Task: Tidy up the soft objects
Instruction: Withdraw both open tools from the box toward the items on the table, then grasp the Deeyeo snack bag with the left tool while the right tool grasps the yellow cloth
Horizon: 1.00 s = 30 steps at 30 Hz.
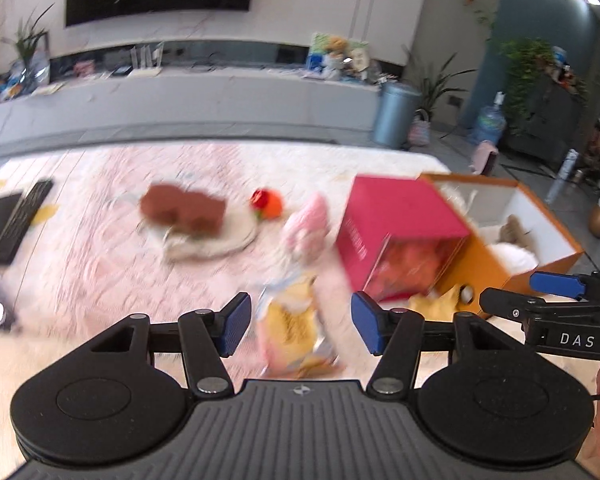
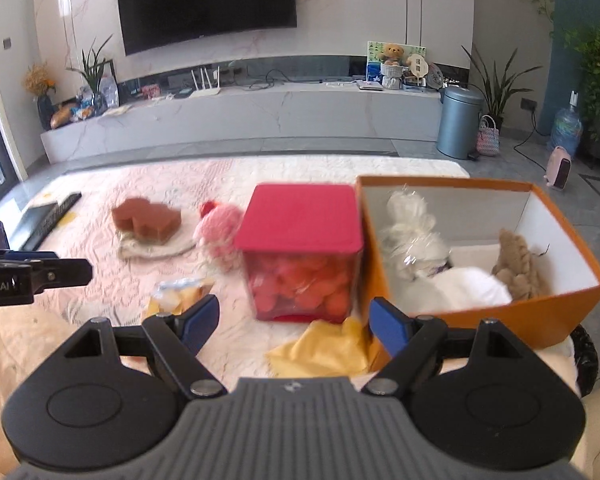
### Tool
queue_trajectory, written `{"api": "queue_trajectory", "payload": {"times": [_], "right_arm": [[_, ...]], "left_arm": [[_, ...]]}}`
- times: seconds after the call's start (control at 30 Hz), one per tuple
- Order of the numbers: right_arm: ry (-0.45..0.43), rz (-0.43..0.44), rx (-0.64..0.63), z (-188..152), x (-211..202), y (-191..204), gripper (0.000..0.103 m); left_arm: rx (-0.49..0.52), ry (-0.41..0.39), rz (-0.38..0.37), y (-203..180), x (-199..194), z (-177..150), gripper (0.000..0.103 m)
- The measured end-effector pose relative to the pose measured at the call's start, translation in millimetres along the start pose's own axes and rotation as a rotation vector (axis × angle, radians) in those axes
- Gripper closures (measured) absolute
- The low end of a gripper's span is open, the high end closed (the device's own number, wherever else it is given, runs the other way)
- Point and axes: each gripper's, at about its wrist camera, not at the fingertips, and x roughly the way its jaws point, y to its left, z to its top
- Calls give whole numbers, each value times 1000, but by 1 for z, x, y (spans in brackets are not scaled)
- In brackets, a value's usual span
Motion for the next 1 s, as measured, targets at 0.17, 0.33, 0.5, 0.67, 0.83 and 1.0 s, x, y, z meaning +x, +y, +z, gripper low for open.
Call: {"api": "queue_trajectory", "payload": {"times": [0.17, 0.33, 0.5, 0.67, 0.83, 1.0], "right_arm": [[40, 10, 9, -18, 14, 13, 22], [100, -21, 14, -27, 32, 13, 22], [145, -67, -7, -32, 49, 16, 22], [167, -102, -43, -33, 63, 19, 22], [190, -118, -62, -34, 82, 19, 22], [208, -122, -56, -36, 101, 15, 22]], "left_arm": [[-26, 55, -12, 15, 2, -30, 37], [-43, 82, -12, 20, 7, -43, 37], [-61, 119, -11, 25, 17, -48, 37], [-86, 138, -18, 28, 28, -49, 37], [-101, 148, -12, 29, 44, -46, 30], [-122, 162, -20, 31, 63, -47, 26]]}}
